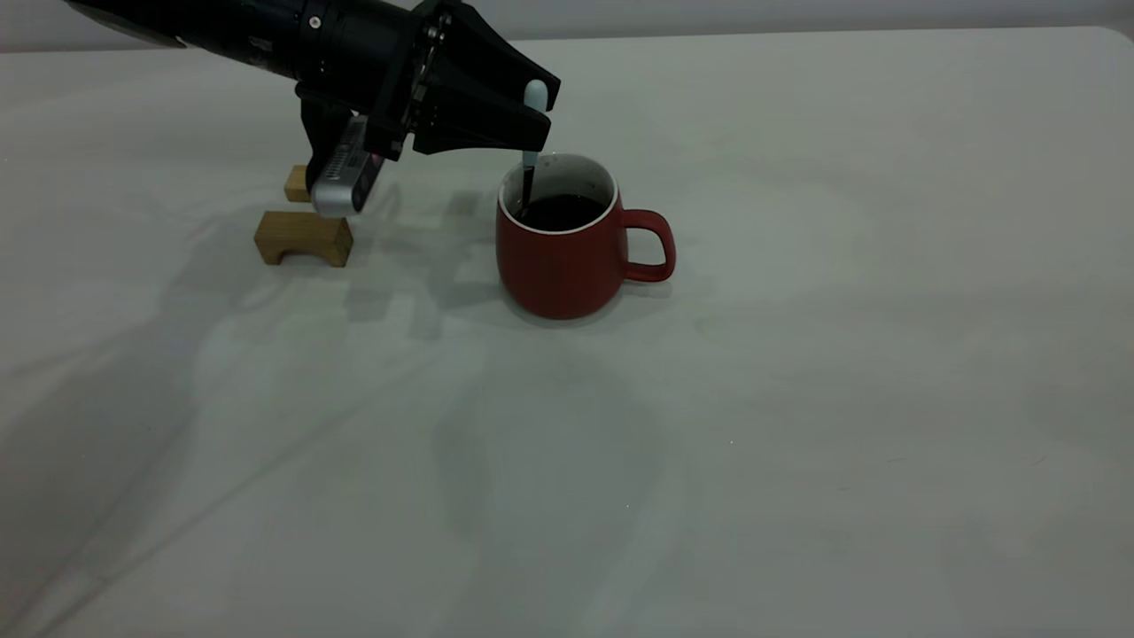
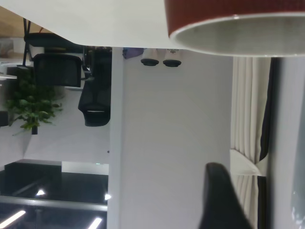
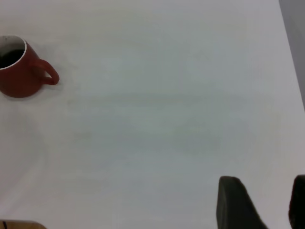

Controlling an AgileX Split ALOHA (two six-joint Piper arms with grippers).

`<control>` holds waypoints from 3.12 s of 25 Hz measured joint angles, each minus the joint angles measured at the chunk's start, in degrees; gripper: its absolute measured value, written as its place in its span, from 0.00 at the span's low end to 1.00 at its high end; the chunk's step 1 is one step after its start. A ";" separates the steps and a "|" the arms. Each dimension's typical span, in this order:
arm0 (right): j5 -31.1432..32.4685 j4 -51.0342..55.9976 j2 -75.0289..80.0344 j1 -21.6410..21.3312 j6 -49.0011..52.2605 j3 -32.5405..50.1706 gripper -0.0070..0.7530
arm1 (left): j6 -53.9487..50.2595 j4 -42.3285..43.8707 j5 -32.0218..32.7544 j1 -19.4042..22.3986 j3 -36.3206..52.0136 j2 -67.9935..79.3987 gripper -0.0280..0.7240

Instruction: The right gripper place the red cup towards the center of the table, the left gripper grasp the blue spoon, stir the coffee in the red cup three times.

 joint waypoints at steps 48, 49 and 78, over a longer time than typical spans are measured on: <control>0.00 0.00 0.00 0.00 0.00 0.00 0.43 | 45.18 71.25 0.83 0.00 29.71 -103.71 0.80; 0.00 0.00 0.00 0.00 0.00 0.00 0.43 | 45.18 72.02 0.83 0.00 33.93 -106.43 0.80; 0.00 0.00 0.00 0.00 0.00 0.00 0.43 | 43.10 79.27 -1.55 7.55 66.62 -147.48 0.80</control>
